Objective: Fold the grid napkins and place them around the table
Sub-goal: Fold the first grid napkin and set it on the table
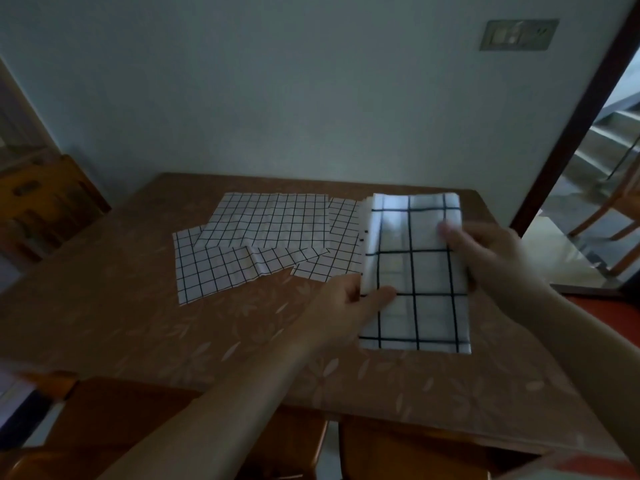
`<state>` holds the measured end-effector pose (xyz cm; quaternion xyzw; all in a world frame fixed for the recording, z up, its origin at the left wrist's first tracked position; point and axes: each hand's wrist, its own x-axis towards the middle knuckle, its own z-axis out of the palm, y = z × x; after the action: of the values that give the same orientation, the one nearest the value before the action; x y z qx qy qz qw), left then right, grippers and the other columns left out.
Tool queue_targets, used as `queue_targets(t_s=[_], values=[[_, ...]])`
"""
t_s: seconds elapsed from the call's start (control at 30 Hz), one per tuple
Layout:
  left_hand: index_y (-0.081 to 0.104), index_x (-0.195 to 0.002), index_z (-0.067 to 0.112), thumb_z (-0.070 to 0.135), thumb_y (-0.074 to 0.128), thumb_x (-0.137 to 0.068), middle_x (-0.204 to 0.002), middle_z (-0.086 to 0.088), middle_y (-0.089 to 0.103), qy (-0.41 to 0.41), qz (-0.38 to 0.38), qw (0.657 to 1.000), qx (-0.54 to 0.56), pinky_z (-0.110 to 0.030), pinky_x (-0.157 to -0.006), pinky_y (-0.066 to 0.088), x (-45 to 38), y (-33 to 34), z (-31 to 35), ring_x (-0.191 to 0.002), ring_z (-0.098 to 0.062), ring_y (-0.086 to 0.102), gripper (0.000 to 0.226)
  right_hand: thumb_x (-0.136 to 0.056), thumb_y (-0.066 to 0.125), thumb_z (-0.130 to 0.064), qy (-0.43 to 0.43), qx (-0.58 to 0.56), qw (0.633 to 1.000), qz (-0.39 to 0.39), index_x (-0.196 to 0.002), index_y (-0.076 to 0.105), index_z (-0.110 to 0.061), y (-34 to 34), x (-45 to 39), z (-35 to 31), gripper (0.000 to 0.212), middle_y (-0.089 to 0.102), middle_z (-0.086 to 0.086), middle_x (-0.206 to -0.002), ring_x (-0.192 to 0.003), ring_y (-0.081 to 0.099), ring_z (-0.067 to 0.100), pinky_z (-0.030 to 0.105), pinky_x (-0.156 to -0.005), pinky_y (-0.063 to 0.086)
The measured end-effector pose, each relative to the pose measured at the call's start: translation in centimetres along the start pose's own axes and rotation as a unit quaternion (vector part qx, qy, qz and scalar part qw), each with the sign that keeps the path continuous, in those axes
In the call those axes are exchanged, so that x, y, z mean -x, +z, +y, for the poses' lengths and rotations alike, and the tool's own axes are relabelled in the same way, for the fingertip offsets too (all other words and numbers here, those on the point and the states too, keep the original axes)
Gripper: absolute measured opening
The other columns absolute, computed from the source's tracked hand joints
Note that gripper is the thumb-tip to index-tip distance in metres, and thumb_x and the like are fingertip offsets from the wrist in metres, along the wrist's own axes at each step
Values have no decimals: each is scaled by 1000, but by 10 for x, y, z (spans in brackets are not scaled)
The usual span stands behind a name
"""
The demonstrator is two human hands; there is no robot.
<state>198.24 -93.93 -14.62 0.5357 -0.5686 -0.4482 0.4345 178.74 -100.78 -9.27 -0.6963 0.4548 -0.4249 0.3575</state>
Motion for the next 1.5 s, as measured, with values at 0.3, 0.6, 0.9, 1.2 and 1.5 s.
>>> queue_targets(t_s=[0.3,0.6,0.9,1.2,1.5], values=[[52,-69,12,37,54,-98,-53,7,37,87,116,986,-81,-22,-48,31,-5,-18,-7,-48,-11,36,38,-74,65,-52,95,85,954,-271,-85,69,-8,-3,17,13,45,70,1,-65,-52,61,10,22,-54,49],[53,-72,13,40,49,-98,-55,4,39,85,179,980,-35,-19,-48,33,-4,-13,-17,-51,-14,38,39,-89,63,-9,10,51,974,-219,-98,65,-27,20,28,11,20,75,-13,-86,-75,71,5,18,-62,54],[57,-72,25,36,51,-99,-50,10,41,98,261,960,-30,-18,-47,33,-9,-13,-16,-44,-2,39,30,-97,49,-14,9,37,998,-51,-80,70,-18,37,33,18,27,73,3,-69,-61,70,14,24,-57,51],[47,-66,9,30,50,-101,-50,7,35,149,219,963,-38,-19,-44,28,-7,-5,-10,-43,-7,32,41,-87,61,2,12,-75,995,-69,-99,67,-16,36,33,15,22,74,8,-80,-69,72,20,24,-56,54],[56,-80,-5,32,50,-100,-61,-6,44,139,231,963,-14,-24,-50,34,-6,1,-4,-53,-17,41,42,-86,62,6,1,-105,990,-94,-113,61,-20,27,32,15,38,73,5,-88,-72,71,21,25,-60,55]])
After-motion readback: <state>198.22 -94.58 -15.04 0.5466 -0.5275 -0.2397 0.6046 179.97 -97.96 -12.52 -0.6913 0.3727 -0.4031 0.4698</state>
